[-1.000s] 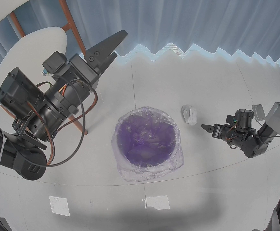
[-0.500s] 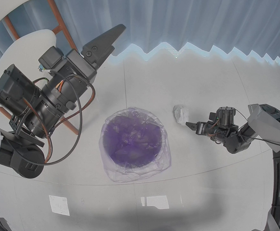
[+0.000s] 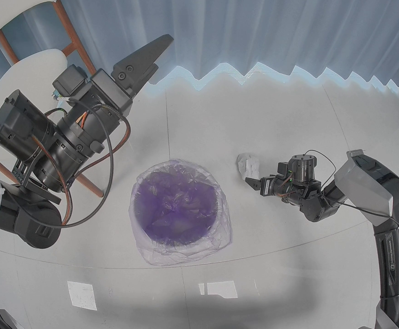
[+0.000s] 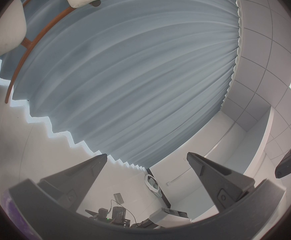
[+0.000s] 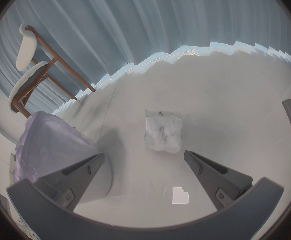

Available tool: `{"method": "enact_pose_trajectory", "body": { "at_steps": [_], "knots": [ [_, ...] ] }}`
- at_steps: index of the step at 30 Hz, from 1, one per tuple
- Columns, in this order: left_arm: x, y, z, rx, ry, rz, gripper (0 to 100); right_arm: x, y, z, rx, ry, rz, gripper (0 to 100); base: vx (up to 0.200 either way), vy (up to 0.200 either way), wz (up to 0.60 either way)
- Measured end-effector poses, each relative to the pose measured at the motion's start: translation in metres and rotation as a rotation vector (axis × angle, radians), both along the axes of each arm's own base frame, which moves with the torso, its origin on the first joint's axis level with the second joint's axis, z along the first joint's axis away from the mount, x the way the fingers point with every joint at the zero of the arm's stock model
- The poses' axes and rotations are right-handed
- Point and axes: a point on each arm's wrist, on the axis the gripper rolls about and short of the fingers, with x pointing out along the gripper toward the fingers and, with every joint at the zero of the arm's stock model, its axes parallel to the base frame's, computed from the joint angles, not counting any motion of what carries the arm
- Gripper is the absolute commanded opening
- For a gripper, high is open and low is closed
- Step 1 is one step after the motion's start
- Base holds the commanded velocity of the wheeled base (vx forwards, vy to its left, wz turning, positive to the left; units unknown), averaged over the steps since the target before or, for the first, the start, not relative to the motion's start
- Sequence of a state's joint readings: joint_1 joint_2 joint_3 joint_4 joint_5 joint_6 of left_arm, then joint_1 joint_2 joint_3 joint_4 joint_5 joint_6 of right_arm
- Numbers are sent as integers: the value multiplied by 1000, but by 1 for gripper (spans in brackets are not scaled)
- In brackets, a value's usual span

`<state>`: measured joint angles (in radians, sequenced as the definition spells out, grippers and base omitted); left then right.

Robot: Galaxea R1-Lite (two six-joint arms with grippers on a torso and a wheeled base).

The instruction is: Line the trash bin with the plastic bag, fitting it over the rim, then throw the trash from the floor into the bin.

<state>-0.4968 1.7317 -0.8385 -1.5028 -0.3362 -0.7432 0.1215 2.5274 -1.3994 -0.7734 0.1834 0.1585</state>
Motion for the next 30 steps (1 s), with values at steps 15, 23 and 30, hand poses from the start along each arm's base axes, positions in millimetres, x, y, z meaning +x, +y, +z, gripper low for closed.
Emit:
{"method": "enact_pose_trajectory", "body": {
  "at_steps": [15,23,30],
  "knots": [
    [1,-3,-6,20,2,-4,100,29,9,-14,-43,-25,-45,100,120,0,0],
    [0,-5,-8,26,9,-9,100,40,11,-41,-82,2,-58,100,0,0,0],
    [0,-5,-9,28,9,-8,100,50,13,-54,-89,-17,-70,0,0,0,0]
  ]
}}
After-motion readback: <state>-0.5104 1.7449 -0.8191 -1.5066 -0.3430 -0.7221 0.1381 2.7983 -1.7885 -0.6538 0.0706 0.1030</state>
